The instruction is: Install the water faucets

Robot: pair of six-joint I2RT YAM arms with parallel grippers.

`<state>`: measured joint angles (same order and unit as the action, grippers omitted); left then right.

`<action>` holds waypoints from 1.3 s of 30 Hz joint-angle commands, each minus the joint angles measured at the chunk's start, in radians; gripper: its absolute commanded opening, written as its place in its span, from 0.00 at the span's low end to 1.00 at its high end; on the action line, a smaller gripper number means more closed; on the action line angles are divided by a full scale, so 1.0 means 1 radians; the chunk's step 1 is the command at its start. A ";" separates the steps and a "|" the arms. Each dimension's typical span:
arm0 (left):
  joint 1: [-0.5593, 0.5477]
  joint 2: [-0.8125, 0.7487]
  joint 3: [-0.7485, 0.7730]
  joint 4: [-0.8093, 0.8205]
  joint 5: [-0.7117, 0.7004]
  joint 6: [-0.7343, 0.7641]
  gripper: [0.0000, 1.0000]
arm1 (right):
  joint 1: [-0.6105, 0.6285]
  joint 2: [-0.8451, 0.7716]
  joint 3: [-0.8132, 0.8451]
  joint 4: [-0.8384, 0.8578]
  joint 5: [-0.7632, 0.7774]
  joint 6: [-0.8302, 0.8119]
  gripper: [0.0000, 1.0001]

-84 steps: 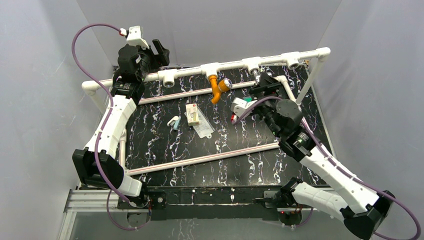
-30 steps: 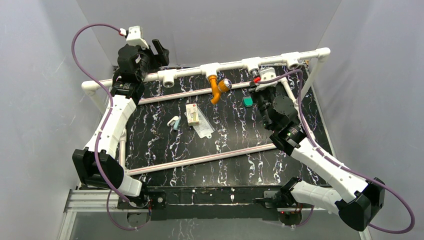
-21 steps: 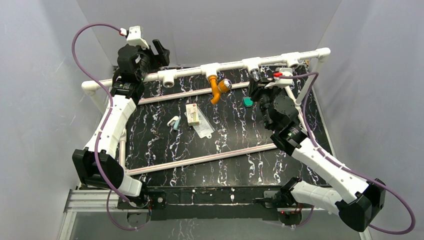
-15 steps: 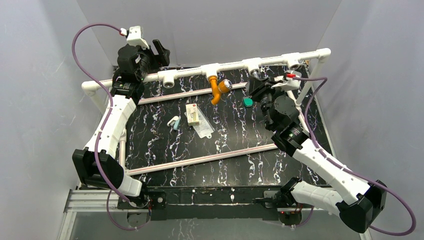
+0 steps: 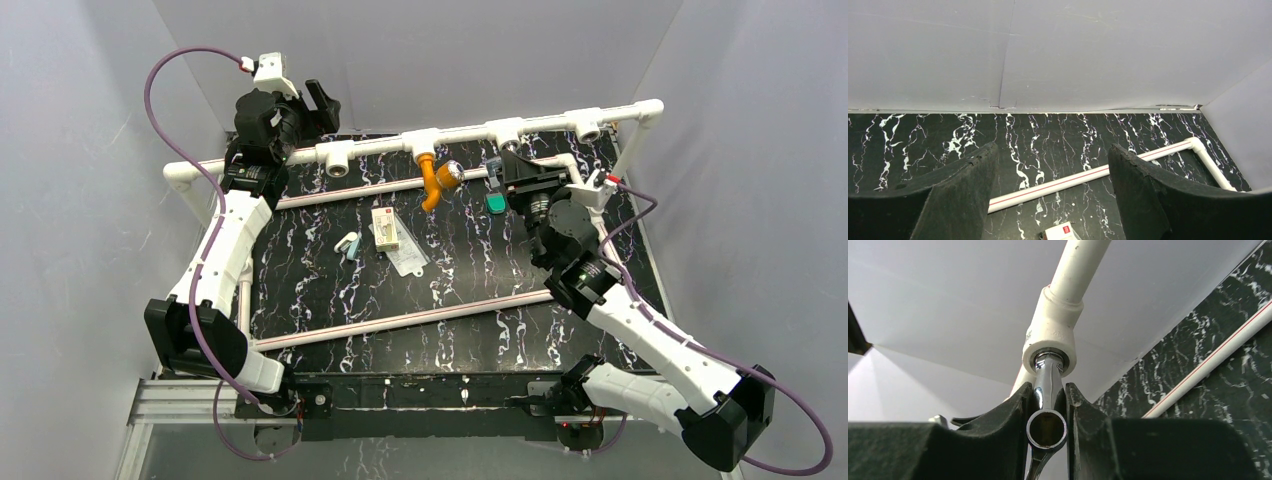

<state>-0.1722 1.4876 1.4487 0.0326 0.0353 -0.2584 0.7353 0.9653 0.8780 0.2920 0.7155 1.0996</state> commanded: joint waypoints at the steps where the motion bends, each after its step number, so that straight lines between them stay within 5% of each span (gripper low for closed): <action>1: 0.011 0.112 -0.113 -0.278 -0.002 0.002 0.78 | 0.018 -0.036 -0.027 0.103 -0.034 0.274 0.01; 11: 0.012 0.109 -0.112 -0.280 -0.010 0.005 0.78 | 0.018 -0.061 -0.123 0.287 -0.007 0.486 0.01; 19: 0.013 0.111 -0.113 -0.279 -0.010 0.005 0.78 | 0.018 -0.090 -0.079 0.175 -0.007 0.492 0.05; 28: 0.013 0.114 -0.112 -0.280 -0.014 0.005 0.78 | 0.019 -0.117 -0.068 0.057 -0.015 0.425 0.50; 39: 0.013 0.115 -0.114 -0.280 -0.020 0.005 0.78 | 0.019 -0.184 0.008 -0.247 -0.046 0.238 0.65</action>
<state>-0.1715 1.4849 1.4487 0.0219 0.0334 -0.2581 0.7490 0.8162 0.8162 0.1677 0.6750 1.4567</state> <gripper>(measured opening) 0.776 0.644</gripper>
